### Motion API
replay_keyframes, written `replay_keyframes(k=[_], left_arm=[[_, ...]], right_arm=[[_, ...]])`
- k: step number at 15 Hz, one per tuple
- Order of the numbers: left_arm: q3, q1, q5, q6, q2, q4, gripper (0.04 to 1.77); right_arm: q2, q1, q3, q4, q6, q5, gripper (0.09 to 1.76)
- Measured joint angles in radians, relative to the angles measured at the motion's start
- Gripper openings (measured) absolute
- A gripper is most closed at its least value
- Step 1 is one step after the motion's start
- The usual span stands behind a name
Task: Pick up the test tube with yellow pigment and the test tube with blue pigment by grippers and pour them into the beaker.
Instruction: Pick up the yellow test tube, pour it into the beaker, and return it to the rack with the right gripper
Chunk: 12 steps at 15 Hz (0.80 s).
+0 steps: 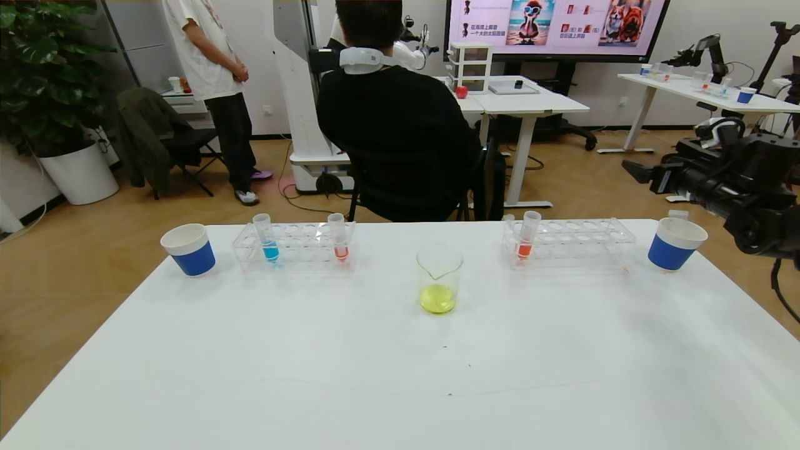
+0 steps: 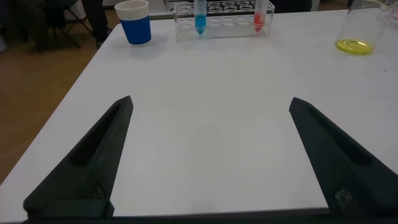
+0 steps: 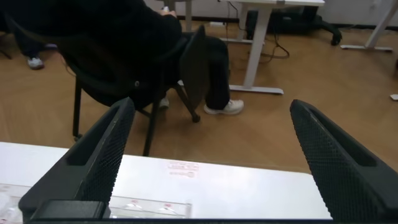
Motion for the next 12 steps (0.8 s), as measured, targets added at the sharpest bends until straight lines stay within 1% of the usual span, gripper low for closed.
replay_keyframes(k=[3, 5, 9, 12], left_arm=[[0.000, 0.000, 0.000, 0.000, 0.000, 0.000, 1.75], [0.000, 0.000, -0.001, 0.000, 0.000, 0.000, 1.75], [0.000, 0.000, 0.000, 0.000, 0.000, 0.000, 1.75], [0.000, 0.000, 0.000, 0.000, 0.000, 0.000, 1.75]], right_arm=[[-0.059, 0.120, 0.014, 0.018, 0.003, -0.092, 1.74], [-0.110, 0.180, 0.054, 0.019, 0.004, -0.118, 1.74], [-0.295, 0.236, 0.198, 0.016, 0.004, -0.121, 1.74], [-0.517, 0.250, 0.359, 0.010, 0.014, -0.121, 1.74]])
